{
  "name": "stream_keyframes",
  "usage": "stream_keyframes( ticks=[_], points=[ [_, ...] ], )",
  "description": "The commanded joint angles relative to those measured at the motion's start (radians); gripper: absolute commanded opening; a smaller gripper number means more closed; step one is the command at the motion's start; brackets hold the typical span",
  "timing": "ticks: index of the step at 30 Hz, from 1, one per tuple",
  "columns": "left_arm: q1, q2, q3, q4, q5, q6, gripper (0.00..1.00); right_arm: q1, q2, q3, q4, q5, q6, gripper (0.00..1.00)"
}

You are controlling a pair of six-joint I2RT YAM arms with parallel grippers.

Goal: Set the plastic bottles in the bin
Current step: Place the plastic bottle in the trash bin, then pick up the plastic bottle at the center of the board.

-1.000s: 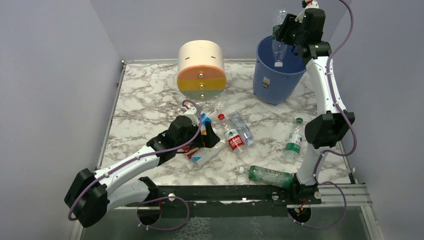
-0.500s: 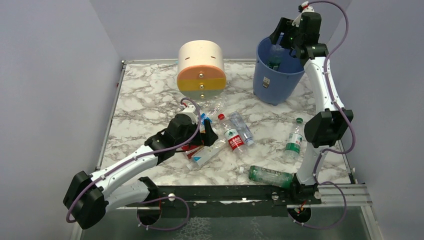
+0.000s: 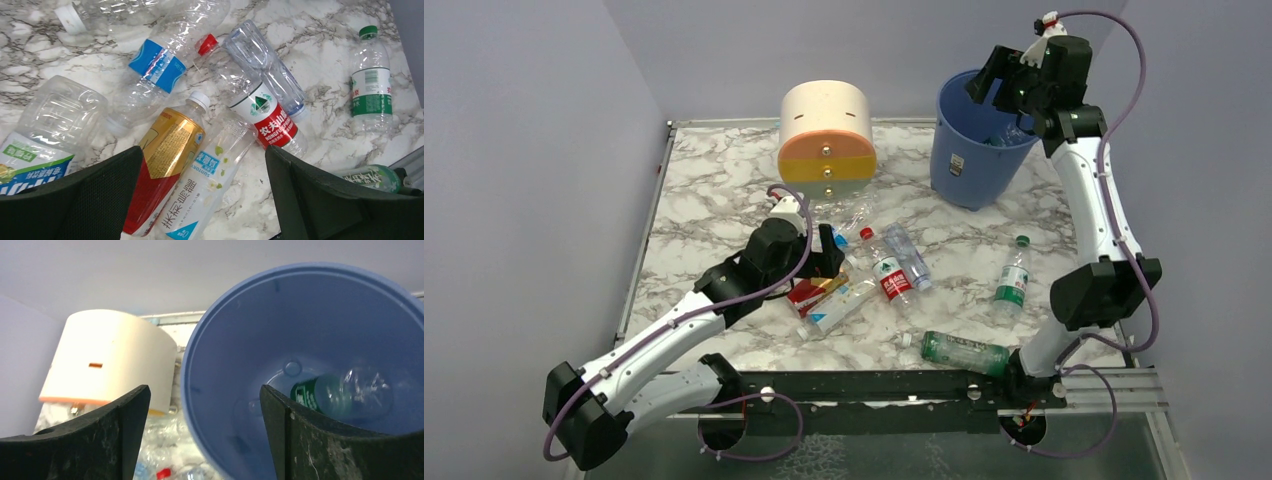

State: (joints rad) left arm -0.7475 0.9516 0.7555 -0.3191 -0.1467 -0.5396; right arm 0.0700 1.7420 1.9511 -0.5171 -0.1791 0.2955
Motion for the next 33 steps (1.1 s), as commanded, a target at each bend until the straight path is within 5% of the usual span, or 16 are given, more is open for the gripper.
stream_keyframes(
  ticks=[1, 16, 33],
  points=[
    [0.003, -0.019, 0.046, -0.065, -0.087, 0.046, 0.99, -0.004, -0.097, -0.093, -0.005, -0.097, 0.009, 0.83],
    [0.028, 0.04, 0.105, -0.102, -0.099, 0.112, 0.99, 0.093, -0.287, -0.388, 0.026, -0.255, 0.023, 0.84],
    [0.035, -0.032, 0.038, -0.121, -0.009, 0.053, 0.99, 0.323, -0.309, -0.548, 0.063, -0.219, 0.014, 0.84]
  ],
)
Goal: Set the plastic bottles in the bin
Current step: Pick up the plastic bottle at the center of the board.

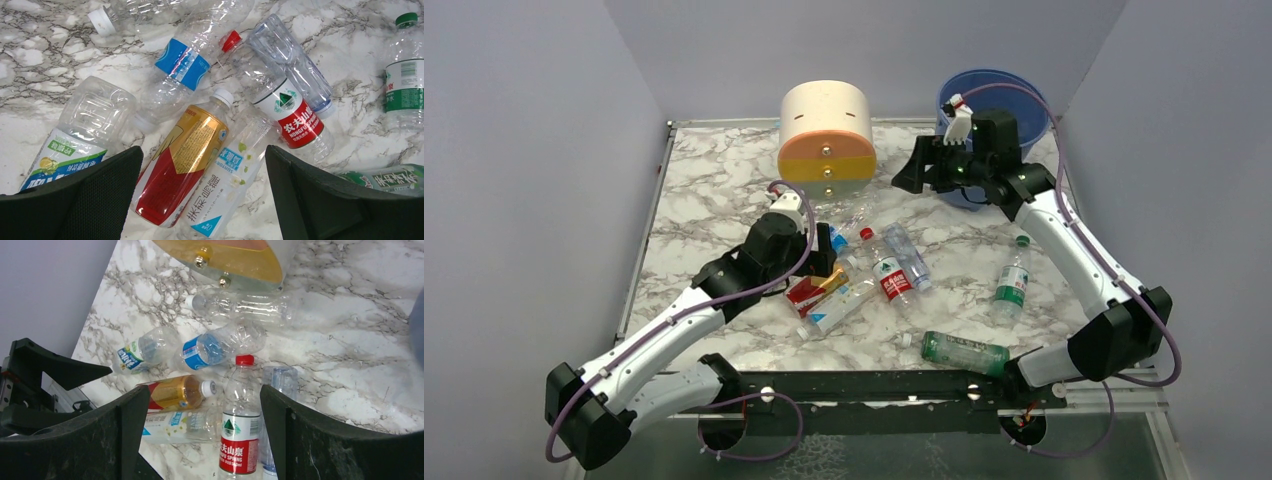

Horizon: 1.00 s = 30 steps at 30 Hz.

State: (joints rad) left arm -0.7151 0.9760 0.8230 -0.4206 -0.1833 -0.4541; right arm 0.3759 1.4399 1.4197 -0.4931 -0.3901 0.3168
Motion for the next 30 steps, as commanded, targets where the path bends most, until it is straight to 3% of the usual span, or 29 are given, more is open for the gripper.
stream_keyframes(
  ticks=[1, 13, 22, 24, 30],
  points=[
    [0.003, -0.066, -0.039, -0.022, 0.029, -0.041, 0.99, 0.024, -0.005, -0.025, 0.043, -0.01, -0.009, 0.84],
    [0.003, -0.094, -0.087, -0.065, -0.009, -0.107, 0.99, 0.07, 0.04, -0.17, 0.158, -0.083, 0.01, 0.84],
    [0.005, -0.027, -0.061, -0.061, -0.005, -0.066, 0.99, 0.097, 0.082, -0.234, 0.221, -0.127, 0.044, 0.85],
    [0.006, -0.013, -0.057, -0.06, -0.005, -0.061, 0.99, 0.099, 0.085, -0.237, 0.217, -0.12, 0.042, 1.0],
    [0.029, 0.014, -0.056, -0.046, 0.022, -0.034, 0.99, 0.1, 0.066, -0.222, 0.186, -0.096, 0.023, 0.99]
  ],
)
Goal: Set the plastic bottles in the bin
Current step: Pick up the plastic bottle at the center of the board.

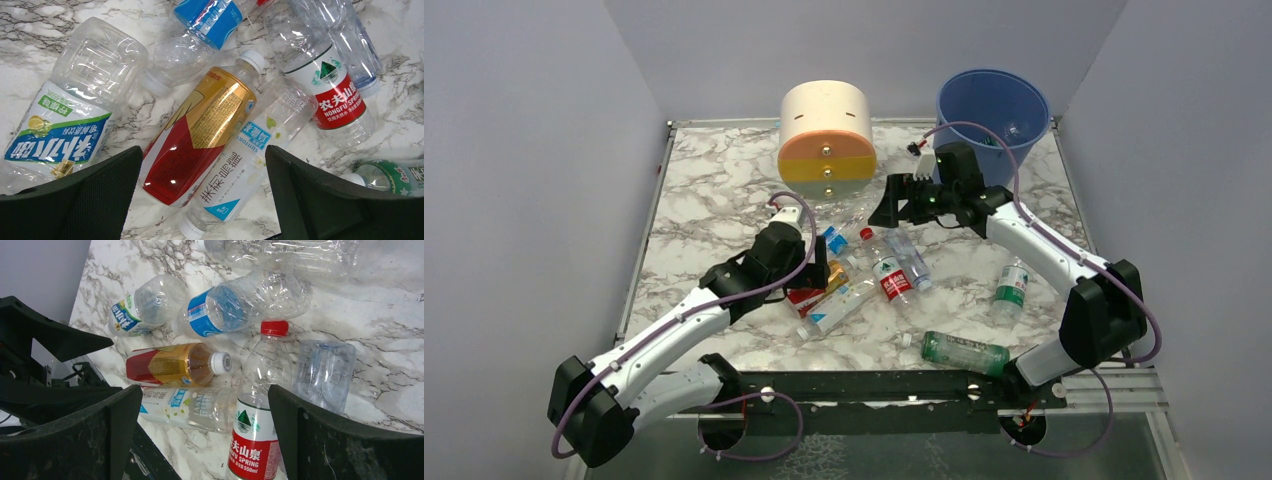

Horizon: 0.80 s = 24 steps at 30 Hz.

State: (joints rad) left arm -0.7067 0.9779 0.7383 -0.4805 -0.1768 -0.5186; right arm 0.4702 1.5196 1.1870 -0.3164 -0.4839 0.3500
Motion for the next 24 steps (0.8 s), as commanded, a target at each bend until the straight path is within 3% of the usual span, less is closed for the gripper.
stream_keyframes(
  ticks=[1, 17, 24],
  points=[
    [0.027, 0.017, 0.027, 0.021, 0.025, 0.034, 0.99, 0.005, -0.019, 0.009, 0.009, -0.004, -0.01, 0.99],
    [0.109, 0.105, 0.055, 0.109, 0.175, 0.108, 0.99, 0.001, -0.069, 0.011, -0.065, 0.16, 0.065, 0.99],
    [0.115, 0.103, 0.073, 0.124, 0.154, 0.103, 0.99, -0.016, -0.062, 0.015, -0.079, 0.077, 0.091, 0.99]
  ],
)
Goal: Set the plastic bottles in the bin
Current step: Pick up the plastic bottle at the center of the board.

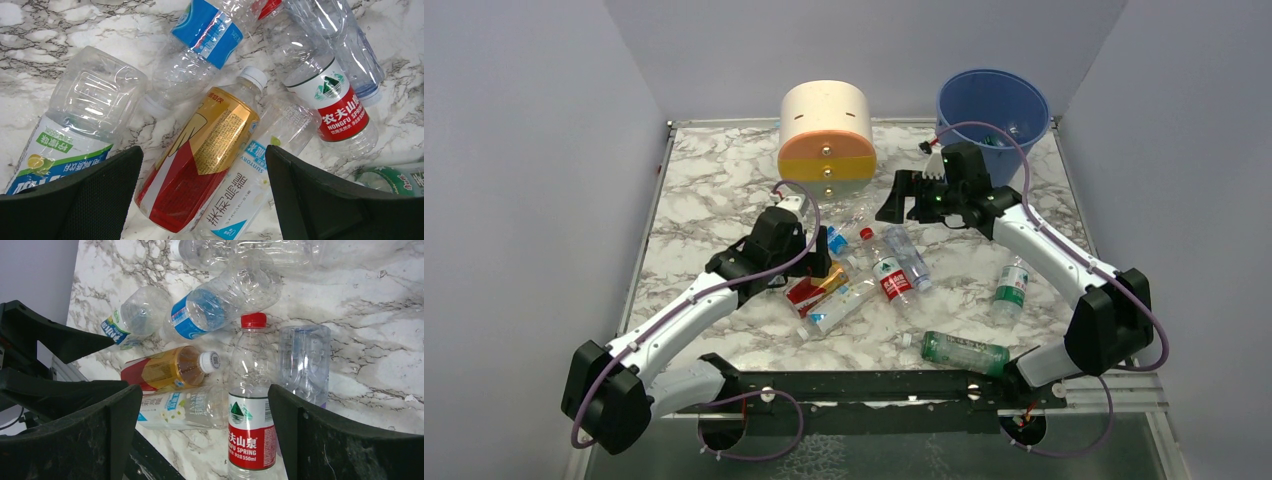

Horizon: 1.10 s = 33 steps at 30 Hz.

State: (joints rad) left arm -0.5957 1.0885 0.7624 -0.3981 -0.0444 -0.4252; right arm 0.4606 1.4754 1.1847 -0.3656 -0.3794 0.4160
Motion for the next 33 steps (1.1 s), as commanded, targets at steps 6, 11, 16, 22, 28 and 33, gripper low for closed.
stream_keyframes(
  ticks=[6, 11, 16, 22, 28, 33],
  points=[
    [0.005, -0.002, 0.064, 0.063, 0.013, 0.012, 0.99, -0.008, -0.05, -0.03, -0.009, -0.048, 0.021, 0.99],
    [0.005, 0.069, 0.107, 0.065, 0.033, 0.043, 0.99, -0.008, -0.069, -0.049, -0.006, -0.037, 0.008, 0.99],
    [0.005, 0.16, 0.159, 0.073, 0.041, 0.065, 0.99, -0.008, -0.069, -0.052, -0.021, -0.03, -0.004, 0.99],
    [0.005, 0.272, 0.211, 0.107, 0.025, 0.082, 0.99, -0.009, -0.084, -0.074, -0.022, -0.036, -0.008, 0.99],
    [0.005, 0.344, 0.224, 0.137, 0.001, 0.095, 0.99, -0.009, -0.098, -0.085, -0.029, -0.025, -0.011, 1.0],
    [0.004, 0.382, 0.222, 0.164, -0.006, 0.098, 0.99, -0.008, -0.093, -0.084, -0.03, -0.028, -0.008, 1.0]
  ],
)
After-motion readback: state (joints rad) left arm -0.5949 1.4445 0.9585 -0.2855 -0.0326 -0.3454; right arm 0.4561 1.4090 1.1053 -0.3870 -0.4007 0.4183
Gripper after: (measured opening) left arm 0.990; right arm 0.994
